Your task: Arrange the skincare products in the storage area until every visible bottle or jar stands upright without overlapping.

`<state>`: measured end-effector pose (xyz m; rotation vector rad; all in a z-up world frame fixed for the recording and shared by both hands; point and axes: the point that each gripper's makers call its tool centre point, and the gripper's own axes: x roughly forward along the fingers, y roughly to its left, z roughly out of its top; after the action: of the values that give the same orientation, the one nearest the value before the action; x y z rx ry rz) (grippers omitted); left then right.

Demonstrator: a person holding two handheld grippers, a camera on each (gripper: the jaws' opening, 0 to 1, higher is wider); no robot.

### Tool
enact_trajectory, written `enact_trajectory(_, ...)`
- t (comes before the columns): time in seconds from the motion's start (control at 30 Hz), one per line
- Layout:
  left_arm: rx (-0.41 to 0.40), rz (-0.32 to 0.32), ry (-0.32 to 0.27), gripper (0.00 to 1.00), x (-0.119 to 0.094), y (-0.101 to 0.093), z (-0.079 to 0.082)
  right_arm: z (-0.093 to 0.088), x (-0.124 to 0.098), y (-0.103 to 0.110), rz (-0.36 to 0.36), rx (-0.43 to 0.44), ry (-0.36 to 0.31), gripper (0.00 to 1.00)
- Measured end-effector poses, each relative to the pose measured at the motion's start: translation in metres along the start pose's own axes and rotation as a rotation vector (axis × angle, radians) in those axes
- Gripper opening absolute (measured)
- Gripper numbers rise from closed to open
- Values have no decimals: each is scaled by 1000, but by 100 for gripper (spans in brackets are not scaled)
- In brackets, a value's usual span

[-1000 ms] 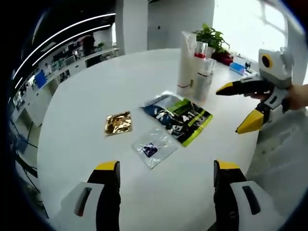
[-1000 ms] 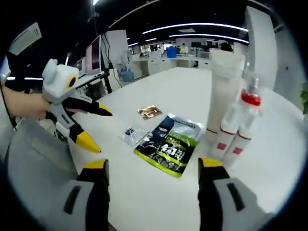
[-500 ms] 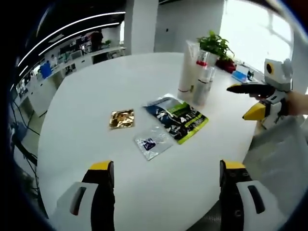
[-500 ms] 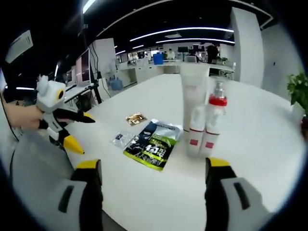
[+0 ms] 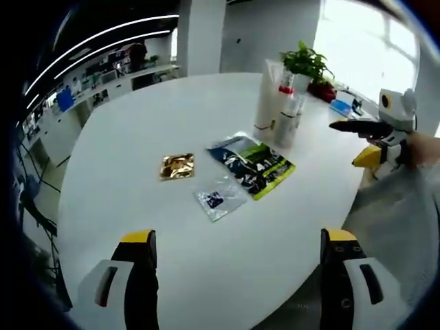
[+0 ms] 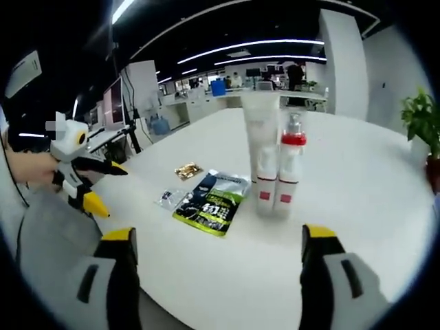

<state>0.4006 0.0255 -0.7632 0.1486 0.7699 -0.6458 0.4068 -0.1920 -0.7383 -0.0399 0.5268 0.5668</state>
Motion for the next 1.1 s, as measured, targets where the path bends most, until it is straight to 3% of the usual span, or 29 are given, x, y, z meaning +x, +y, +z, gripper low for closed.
enact_trajectory(0.2,15,-6,10,97,2,0,5,0,-1,-3,-11,11,-4,100)
enact_trajectory(0.6,74,5,126,97,18,21,3,-4,-1,-7,-23,24,0,100)
enact_trajectory(1.1,135,16,209,97,46,52,24,-7,-1,-13,-36,41,5,100)
